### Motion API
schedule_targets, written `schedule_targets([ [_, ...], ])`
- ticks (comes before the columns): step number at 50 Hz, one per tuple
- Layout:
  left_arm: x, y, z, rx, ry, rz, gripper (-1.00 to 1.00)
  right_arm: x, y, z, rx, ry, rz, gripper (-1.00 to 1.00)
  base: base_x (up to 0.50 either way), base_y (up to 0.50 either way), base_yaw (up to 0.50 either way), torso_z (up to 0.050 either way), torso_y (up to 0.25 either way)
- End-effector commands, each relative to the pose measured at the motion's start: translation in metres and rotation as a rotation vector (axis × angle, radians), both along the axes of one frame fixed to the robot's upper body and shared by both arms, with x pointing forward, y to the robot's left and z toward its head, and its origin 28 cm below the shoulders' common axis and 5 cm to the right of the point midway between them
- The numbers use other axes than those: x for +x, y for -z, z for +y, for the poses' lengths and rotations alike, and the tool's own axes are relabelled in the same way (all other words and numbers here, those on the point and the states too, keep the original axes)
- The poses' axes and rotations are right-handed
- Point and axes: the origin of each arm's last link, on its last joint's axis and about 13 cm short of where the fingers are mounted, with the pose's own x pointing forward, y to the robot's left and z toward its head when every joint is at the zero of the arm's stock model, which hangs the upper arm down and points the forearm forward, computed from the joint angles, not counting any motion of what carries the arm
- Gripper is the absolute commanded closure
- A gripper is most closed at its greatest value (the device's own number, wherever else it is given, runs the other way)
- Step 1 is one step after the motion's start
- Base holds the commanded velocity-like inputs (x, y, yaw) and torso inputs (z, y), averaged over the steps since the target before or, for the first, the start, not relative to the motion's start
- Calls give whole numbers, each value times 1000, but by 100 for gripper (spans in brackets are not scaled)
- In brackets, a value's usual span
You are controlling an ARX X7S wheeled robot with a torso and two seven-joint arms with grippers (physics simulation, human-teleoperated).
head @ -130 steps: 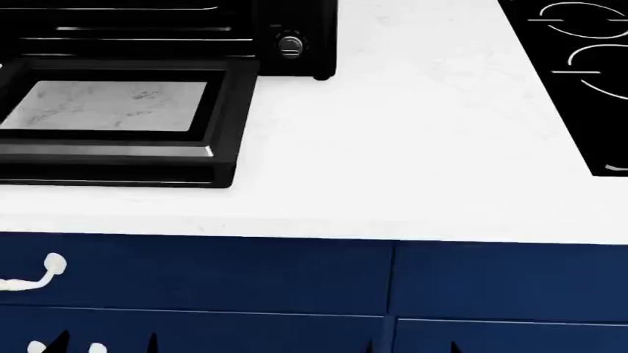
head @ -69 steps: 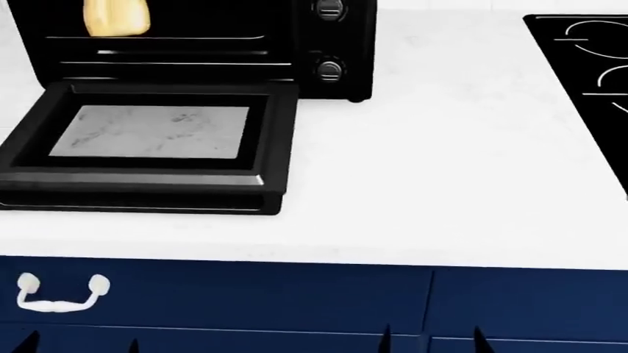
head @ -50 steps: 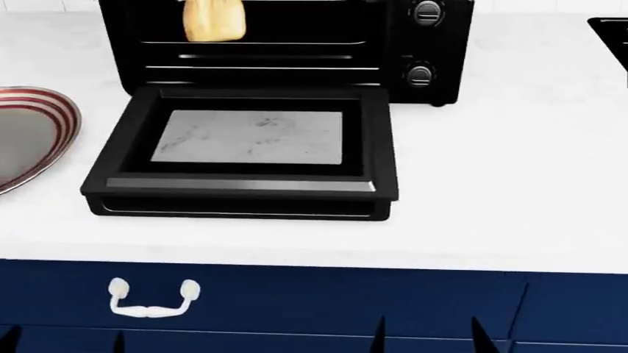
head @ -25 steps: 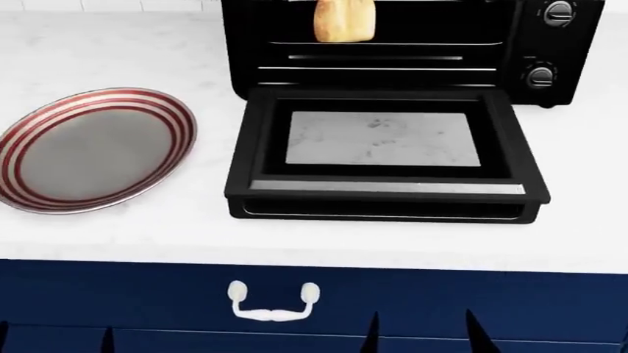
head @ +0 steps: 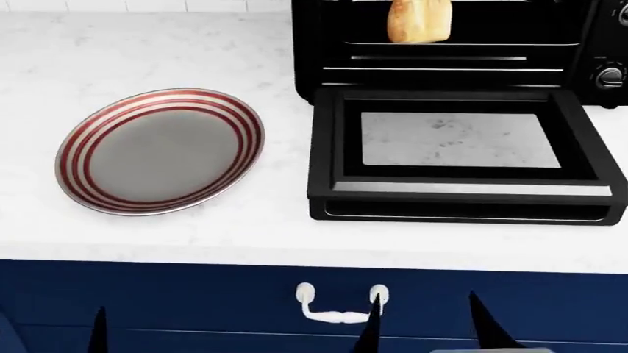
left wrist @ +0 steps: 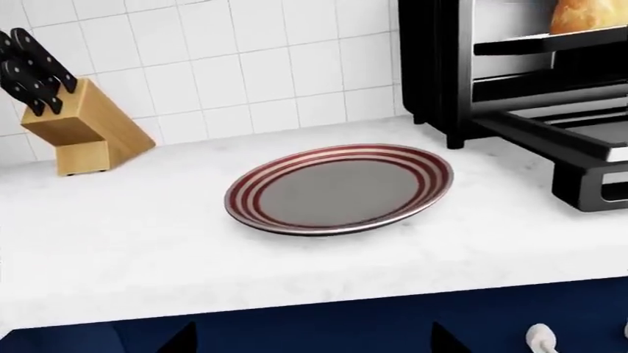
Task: Pick the bread from the tray and place it on the plate on the counter.
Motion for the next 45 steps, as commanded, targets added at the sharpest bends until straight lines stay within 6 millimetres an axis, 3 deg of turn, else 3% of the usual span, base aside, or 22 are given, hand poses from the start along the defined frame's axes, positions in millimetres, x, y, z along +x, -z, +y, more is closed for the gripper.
schedule_targets([
  [1,11,-42,11,-5,30,-33,-100,7,-41,-3,-15,-14,-55,-100,0,0,0,0,0],
  [7,16,-64,13,-4,49,-56,-100,10,-64,-8,-57,-3,-83,-100,0,0,0,0,0],
  [22,17,-108,16,53,56,-109,-100,14,-101,-14,-104,8,-143,-100,0,0,0,0,0],
  [33,17,-142,19,104,33,-183,-100,12,-147,-18,-149,27,-231,-100,0,0,0,0,0],
  [45,15,-175,16,161,45,-197,-100,4,-172,-16,-201,31,-279,-100,0,0,0,0,0],
])
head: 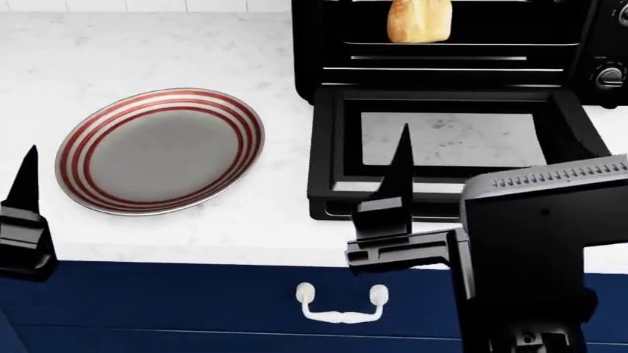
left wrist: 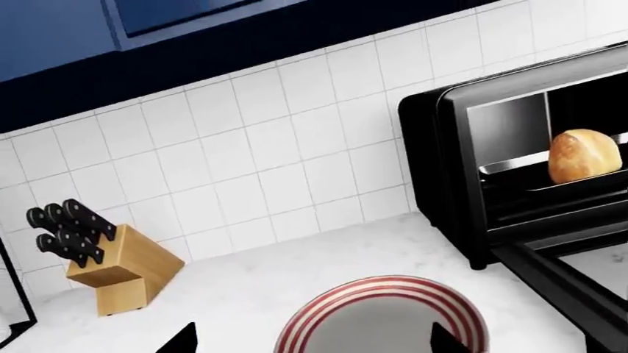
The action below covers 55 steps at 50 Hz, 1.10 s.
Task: Pick the bread from the tray and place it on the plate on the counter.
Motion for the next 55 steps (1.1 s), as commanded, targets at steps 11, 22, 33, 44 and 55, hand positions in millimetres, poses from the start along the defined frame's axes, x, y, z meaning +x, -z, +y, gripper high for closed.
schedule_targets([
  [11,-10,-58,-6,75,14,-64,-100,-9,-42,0,-67,23,-89,-100,0,0,0,0,0],
  [22,-13,-72,-3,96,5,-85,-100,-12,-51,-1,-84,40,-115,-100,176,0,0,0,0],
  [33,-15,-78,-1,105,-2,-105,-100,-15,-48,-1,-88,45,-110,-100,435,0,0,0,0],
  [44,-12,-76,-4,114,5,-96,-100,-17,-40,-5,-66,51,-88,-100,435,0,0,0,0],
  [55,-12,-75,-3,104,3,-90,-100,-11,-14,-9,-62,21,24,-100,186,0,0,0,1],
])
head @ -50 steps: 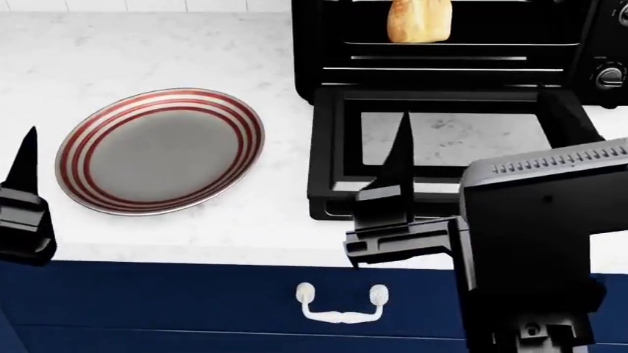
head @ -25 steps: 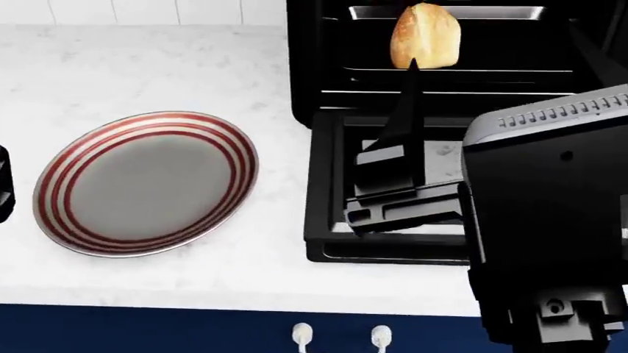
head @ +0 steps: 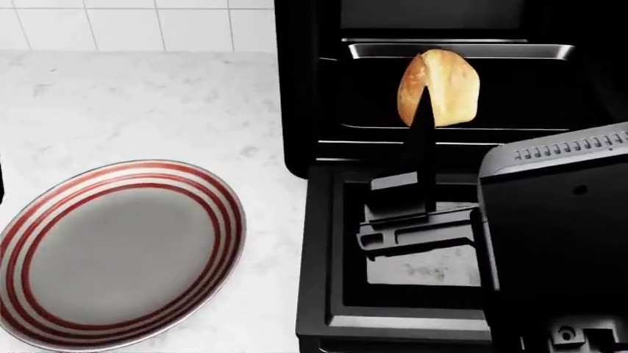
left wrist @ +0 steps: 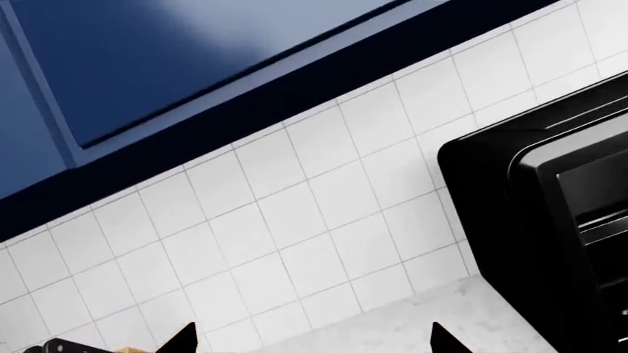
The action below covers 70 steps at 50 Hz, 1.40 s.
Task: Pick the bread from the tray and place it on the plate on the counter.
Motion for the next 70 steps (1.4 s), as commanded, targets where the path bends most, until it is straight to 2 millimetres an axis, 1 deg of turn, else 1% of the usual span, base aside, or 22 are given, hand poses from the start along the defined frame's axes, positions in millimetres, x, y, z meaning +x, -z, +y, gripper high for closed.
schedule_targets([
  [1,3,-2,-2,-49,35,-2,-100,11,25,-4,20,-14,113,-100,0,0,0,0,0],
  [4,3,-2,-2,-46,37,3,-100,19,31,-5,15,-18,149,-100,0,0,0,0,0],
  [9,2,-3,-2,-42,35,5,-100,26,29,-6,12,-38,188,-100,0,0,0,0,0],
  [12,2,-2,-2,-41,36,8,-100,27,29,-6,9,-38,198,-100,0,0,0,0,0],
  [20,3,-1,-3,-27,35,13,-100,35,19,-10,-2,-39,227,-100,0,0,0,0,0],
  [25,3,-1,-3,-22,34,15,-100,40,9,-14,-2,-33,225,-100,0,0,0,0,0],
  [30,3,-1,-3,-20,33,21,-100,45,7,-15,-5,-35,236,-100,0,0,0,0,0],
  [42,2,0,-5,9,33,30,-100,57,7,-16,-13,-41,263,-100,0,0,0,0,0],
  [53,3,1,-5,32,27,50,-100,68,8,-18,23,-47,279,-100,0,0,0,0,0],
  [58,3,0,-5,45,20,57,-100,71,7,-18,35,-52,284,-100,0,0,0,0,0],
  [61,3,1,-6,48,22,60,-100,70,0,-14,34,-56,280,-100,0,0,0,0,0],
  [63,3,1,-6,51,21,63,-100,74,1,-16,34,-60,280,-100,0,0,0,0,0],
  [65,2,1,-6,52,22,64,-100,70,-3,-11,33,-64,283,-100,0,0,0,0,0],
  [70,1,0,-5,50,19,63,-100,72,-4,-8,36,-79,298,-100,0,0,0,0,0],
])
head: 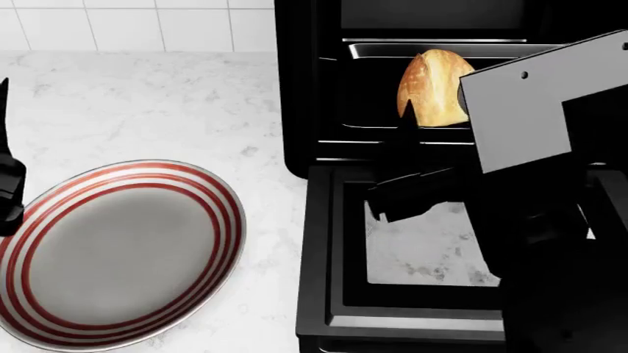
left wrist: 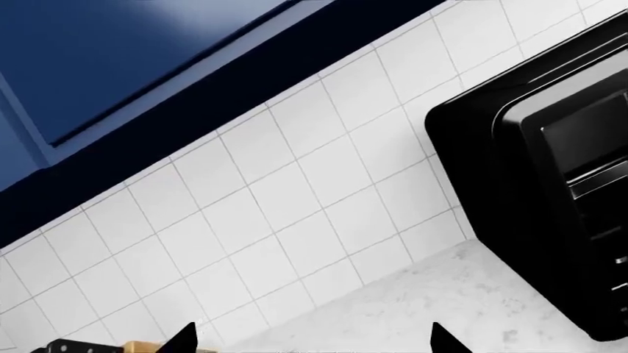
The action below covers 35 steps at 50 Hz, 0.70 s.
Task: Pick the bread from the tray and place it on the plate on the counter.
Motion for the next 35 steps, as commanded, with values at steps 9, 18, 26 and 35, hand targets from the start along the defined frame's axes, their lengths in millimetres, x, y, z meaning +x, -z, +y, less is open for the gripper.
schedule_targets([
  [9,-1,-5,-2,-37,25,1,-100,17,-5,3,34,-17,28,-100,0,0,0,0,0],
  [18,-2,-5,-1,-33,23,2,-100,31,0,2,50,-23,51,-100,0,0,0,0,0],
  [26,-3,-5,-2,-33,21,1,-100,37,-1,2,51,-18,63,-100,0,0,0,0,0],
  [35,-3,-4,0,-38,12,2,-100,49,5,0,61,-16,72,-100,0,0,0,0,0],
])
